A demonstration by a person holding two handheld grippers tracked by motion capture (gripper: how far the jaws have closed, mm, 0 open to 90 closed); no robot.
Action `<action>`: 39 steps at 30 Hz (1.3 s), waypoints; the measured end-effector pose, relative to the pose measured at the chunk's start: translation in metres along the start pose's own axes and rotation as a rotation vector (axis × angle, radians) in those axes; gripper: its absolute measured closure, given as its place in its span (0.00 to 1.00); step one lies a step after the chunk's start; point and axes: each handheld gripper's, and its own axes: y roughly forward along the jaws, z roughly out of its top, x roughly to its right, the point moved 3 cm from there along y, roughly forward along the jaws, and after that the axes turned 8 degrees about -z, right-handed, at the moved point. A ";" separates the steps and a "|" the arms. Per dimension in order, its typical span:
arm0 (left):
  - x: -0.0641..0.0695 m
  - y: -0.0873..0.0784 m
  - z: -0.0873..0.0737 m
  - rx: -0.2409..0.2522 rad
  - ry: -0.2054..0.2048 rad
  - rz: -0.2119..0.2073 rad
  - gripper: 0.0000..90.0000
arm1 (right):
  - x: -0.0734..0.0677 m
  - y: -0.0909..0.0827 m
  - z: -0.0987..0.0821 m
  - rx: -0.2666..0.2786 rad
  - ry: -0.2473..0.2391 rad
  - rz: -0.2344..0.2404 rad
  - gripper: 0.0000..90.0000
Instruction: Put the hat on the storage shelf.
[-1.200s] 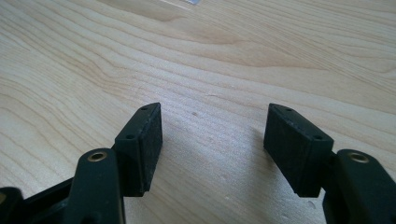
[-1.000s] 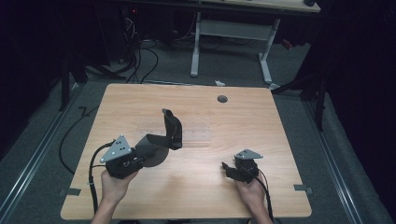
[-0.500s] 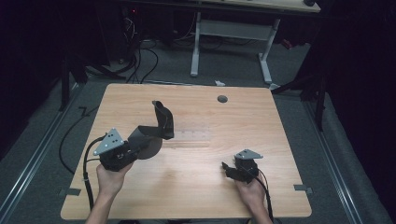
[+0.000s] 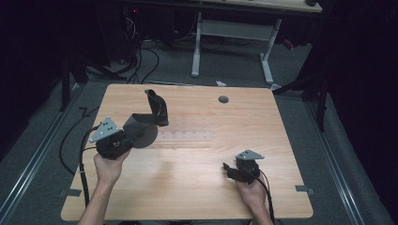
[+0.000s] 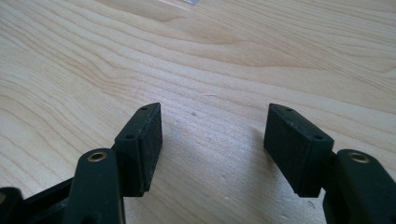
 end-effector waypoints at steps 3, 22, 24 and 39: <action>-0.004 0.002 0.001 0.002 0.001 0.011 0.96 | 0.000 0.000 0.000 0.000 0.000 0.000 0.41; -0.029 0.026 0.003 -0.017 0.042 0.083 0.96 | 0.000 0.000 0.000 -0.003 0.003 0.000 0.41; -0.031 0.028 0.001 -0.025 0.053 0.094 0.96 | 0.000 0.000 0.000 -0.003 0.003 0.000 0.41; -0.053 0.031 0.010 0.034 0.070 0.138 0.96 | 0.000 0.000 0.000 -0.003 0.003 0.000 0.41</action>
